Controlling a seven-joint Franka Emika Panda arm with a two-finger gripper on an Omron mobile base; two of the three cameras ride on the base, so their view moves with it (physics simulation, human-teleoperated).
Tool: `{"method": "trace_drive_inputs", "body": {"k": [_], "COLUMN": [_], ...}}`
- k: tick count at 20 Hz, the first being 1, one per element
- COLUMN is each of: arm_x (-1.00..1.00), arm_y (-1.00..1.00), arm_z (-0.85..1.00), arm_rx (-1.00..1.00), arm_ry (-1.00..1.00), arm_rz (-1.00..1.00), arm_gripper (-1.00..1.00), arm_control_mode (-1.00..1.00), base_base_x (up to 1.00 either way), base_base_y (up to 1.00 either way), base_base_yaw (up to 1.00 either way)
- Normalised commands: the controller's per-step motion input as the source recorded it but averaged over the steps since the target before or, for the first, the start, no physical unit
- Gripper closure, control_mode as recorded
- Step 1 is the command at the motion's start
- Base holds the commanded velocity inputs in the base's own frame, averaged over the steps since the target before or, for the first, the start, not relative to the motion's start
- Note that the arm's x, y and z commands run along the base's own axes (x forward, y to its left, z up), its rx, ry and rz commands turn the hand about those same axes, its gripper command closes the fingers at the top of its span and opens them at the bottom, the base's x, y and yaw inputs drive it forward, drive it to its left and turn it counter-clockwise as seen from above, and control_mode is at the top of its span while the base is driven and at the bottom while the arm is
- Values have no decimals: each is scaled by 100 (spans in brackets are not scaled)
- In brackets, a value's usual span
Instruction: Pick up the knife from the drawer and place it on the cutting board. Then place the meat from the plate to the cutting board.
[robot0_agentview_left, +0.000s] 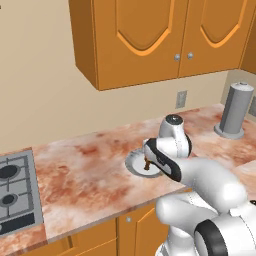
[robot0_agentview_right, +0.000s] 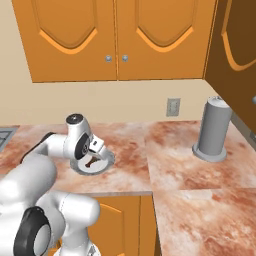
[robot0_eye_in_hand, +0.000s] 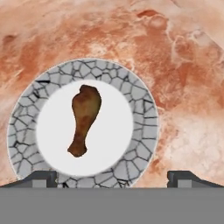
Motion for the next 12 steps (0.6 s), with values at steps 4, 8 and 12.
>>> {"method": "trace_drive_inputs", "body": {"k": [4,8,12], "arm_x": [35,30,30], "arm_y": [11,0,0], "arm_z": [-20,-32,-41], "arm_rx": [0,3,5], "arm_ry": [2,5,5], "arm_rz": [0,0,0], "arm_gripper": [-100,-100,-100], "arm_control_mode": [-100,-100,-100], "base_base_x": [0,0,0], "base_base_y": [0,0,0], "base_base_yaw": [0,0,0]}}
